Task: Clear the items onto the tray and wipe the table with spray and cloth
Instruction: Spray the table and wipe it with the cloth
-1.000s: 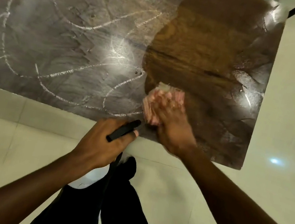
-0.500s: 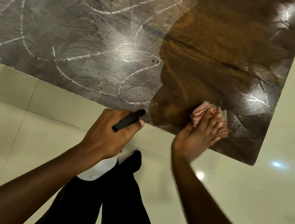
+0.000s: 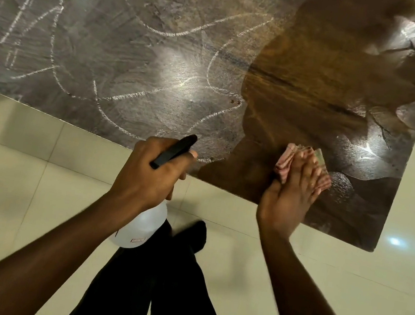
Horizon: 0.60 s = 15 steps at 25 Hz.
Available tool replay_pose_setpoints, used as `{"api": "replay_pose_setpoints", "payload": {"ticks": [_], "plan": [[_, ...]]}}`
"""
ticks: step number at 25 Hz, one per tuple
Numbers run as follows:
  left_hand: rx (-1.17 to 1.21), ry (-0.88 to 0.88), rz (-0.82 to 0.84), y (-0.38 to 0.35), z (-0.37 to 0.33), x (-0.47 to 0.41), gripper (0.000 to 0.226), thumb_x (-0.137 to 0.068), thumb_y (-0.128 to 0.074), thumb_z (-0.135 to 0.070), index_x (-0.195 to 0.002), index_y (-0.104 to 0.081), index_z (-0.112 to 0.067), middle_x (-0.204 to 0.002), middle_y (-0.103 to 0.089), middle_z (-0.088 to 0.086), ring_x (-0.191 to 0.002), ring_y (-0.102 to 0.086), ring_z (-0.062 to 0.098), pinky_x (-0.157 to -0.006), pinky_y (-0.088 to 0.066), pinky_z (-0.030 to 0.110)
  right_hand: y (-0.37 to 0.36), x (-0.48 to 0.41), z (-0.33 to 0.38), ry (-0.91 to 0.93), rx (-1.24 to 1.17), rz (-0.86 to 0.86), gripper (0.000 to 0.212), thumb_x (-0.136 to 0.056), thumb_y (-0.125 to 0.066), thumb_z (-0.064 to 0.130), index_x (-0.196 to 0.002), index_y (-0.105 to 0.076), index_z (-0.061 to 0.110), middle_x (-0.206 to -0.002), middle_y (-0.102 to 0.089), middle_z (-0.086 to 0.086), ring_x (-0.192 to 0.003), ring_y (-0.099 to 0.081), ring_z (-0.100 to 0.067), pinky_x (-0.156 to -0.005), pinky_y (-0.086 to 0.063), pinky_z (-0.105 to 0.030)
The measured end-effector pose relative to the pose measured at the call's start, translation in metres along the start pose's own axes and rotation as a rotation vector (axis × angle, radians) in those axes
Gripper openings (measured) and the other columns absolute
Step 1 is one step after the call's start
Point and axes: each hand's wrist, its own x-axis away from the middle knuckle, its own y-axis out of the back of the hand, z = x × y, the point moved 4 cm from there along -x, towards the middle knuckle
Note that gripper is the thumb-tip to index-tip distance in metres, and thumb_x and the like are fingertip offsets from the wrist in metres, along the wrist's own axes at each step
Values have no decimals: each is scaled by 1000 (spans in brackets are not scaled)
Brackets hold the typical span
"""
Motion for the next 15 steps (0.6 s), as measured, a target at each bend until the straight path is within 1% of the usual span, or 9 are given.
{"api": "replay_pose_setpoints", "payload": {"ticks": [1,2,3,7,8,9,10,13,15], "plan": [[-4,6,0,1,-1,-4,45,-100,-66,-39,-60,-63,-17,-54,-65,2,-34,-60,17,-43,-48,23,-10,6,21,-68,-25,1,76,-96,-41,25,-170,-24,19,-179,-17,-9,-167,-9,-30,-134,-5,-54],[-4,8,4,0,-1,-7,47,-100,-67,-37,-59,-62,-16,-51,-63,2,-33,-60,16,-43,-46,21,-22,16,44,-22,-6,35,77,-95,-43,26,-170,-24,20,-179,-16,-8,-167,-7,-30,-135,-3,-54],[-9,2,7,0,-3,-10,46,-99,-67,-37,-59,-61,-14,-51,-63,3,-34,-60,17,-43,-46,22,-34,29,65,122,39,89,77,-96,-46,24,-170,-26,21,-179,-17,-7,-167,-7,-30,-135,-4,-55],[-3,-15,-22,8,-10,-22,37,-94,-66,-41,-67,-70,-17,-60,-74,4,-39,-64,16,-48,-49,29,-48,49,88,1015,226,411,73,-98,-56,27,-167,-32,29,-178,-18,1,-167,-10,-23,-135,-12,-52],[19,-9,-19,12,-9,-24,37,-95,-66,-42,-67,-70,-18,-59,-73,4,-38,-64,17,-48,-49,29,-40,31,78,1133,282,444,74,-98,-54,29,-168,-29,31,-178,-14,3,-167,-10,-22,-135,-11,-50],[30,-3,-13,15,-7,-26,38,-95,-65,-43,-68,-70,-17,-60,-73,7,-38,-64,20,-48,-50,29,-32,11,68,1144,332,439,76,-98,-53,29,-169,-26,32,-178,-13,3,-167,-10,-21,-135,-12,-49],[30,1,-6,19,-6,-28,41,-96,-65,-45,-69,-69,-14,-60,-71,10,-38,-63,22,-49,-50,30,-23,-11,58,1044,346,406,79,-97,-53,28,-170,-24,31,-178,-13,2,-167,-11,-22,-135,-12,-50],[9,-10,9,31,-5,-34,49,-97,-64,-46,-64,-62,-9,-52,-62,13,-37,-61,23,-48,-51,30,2,-67,44,422,146,203,77,-97,-46,24,-171,-22,25,-179,-16,-5,-167,-10,-26,-134,-12,-55],[19,-11,16,37,-5,-40,47,-97,-64,-45,-64,-64,-12,-55,-65,13,-38,-62,21,-47,-50,27,-10,-68,67,106,21,102,76,-99,-42,25,-171,-18,21,-180,-11,-7,-167,-5,-28,-135,-4,-54]]}}
